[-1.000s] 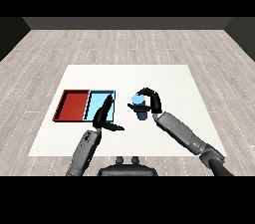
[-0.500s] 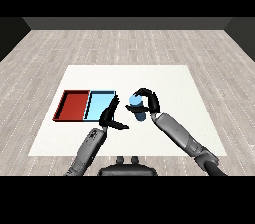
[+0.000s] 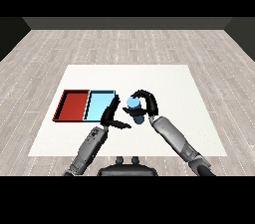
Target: Pick the blue can and put it in the blue box
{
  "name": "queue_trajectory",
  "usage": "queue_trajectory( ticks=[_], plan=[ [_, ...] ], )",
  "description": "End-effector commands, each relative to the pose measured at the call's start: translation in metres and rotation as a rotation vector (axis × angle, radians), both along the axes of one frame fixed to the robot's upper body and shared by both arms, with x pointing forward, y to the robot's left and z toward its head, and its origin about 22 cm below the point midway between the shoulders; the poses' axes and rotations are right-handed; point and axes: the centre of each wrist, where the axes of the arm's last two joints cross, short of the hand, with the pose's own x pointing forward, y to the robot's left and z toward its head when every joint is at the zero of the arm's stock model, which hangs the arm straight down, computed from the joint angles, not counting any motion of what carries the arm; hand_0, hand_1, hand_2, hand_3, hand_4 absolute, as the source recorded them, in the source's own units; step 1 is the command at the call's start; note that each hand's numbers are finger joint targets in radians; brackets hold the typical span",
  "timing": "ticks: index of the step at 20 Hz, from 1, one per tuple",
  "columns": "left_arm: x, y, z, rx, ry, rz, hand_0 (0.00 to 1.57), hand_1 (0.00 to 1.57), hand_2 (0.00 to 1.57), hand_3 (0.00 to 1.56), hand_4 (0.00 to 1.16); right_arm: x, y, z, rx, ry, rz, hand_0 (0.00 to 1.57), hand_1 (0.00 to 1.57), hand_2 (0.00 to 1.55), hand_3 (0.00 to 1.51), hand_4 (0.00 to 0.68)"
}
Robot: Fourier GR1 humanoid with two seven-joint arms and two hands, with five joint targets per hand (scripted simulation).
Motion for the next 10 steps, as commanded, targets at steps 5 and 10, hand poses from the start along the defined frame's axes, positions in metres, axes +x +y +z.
queue_trajectory(
  ticks=[5, 10],
  plan=[
    [0.007, -0.025, -0.02, 0.006, 0.031, 0.004, 0.0, 0.0, 0.0, 0.0, 0.0, -0.001, 0.025, 0.01, -0.003, 0.003, 0.057, 1.48, 1.48, 1.46, 1.39, 0.61],
    [-0.002, -0.014, -0.015, -0.023, 0.024, -0.007, 0.0, 0.0, 0.0, 0.0, 0.0, -0.016, 0.034, 0.011, -0.013, -0.013, 0.029, 1.49, 1.49, 1.47, 1.4, 0.609]
  ],
)
